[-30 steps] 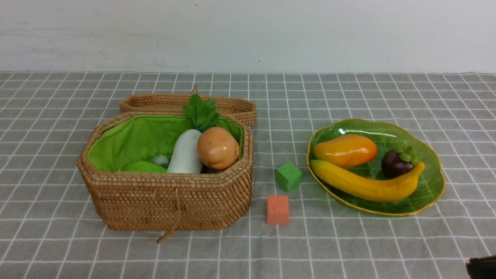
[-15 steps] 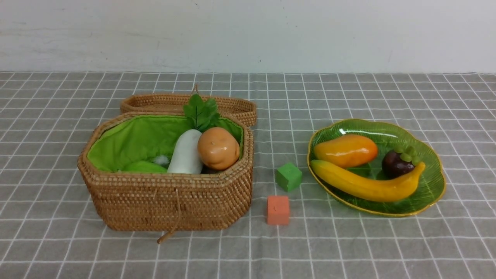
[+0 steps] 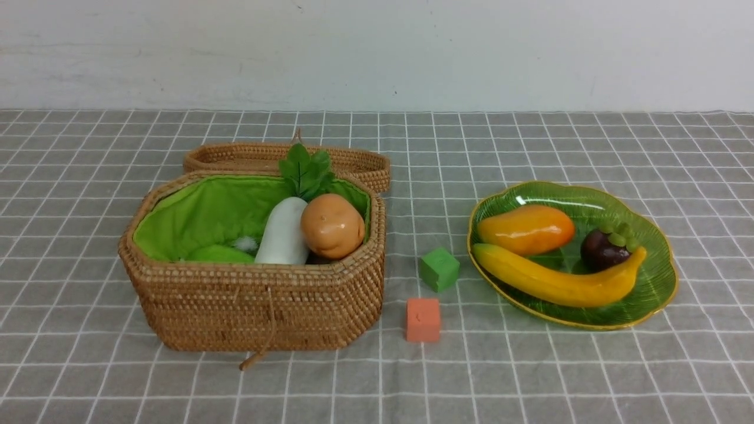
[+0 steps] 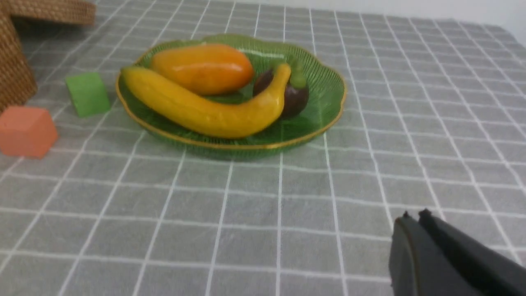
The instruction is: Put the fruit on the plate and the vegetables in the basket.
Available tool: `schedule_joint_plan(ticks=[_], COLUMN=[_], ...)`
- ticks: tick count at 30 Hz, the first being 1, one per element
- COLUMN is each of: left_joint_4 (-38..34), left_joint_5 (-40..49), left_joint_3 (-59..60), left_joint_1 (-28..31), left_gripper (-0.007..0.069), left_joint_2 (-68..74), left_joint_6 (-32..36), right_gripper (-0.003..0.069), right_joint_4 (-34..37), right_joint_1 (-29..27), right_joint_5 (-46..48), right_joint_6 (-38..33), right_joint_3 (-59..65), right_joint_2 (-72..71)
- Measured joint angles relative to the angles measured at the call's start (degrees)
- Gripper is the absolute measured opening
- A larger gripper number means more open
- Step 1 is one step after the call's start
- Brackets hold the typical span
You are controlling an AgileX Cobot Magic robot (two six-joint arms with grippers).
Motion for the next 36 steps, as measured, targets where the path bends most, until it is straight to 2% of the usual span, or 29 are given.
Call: schedule_joint_plan(ticks=[3, 8, 29, 36], left_joint_4=[0.00, 0.00, 0.00, 0.00], left_joint_5=[-0.05, -0.05, -0.05, -0.05], left_joint_3=[0.00, 0.00, 0.00, 0.00], left_joint_1=[0.00, 0.00, 0.06, 1.91], left_gripper=[0.0239, 0.0239, 0.0239, 0.0239], left_joint_2=[0.00, 0.00, 0.00, 0.00], left_joint_6=[0.00, 0.00, 0.00, 0.00], right_gripper=[0.0003, 0.0007, 0.0027, 0.0036], right_joint_4=[0.00, 0.05, 0.05, 0.05], right_joint_1=[-0.02, -0.02, -0.02, -0.02], right_joint_5=[-1.05, -5.00, -5.00, -5.00], right_joint_6=[0.00, 0.20, 0.37, 0.37], right_joint_3=[4.68, 5.52, 5.52, 5.52], right_joint_2=[0.00, 0.00, 0.00, 0.00])
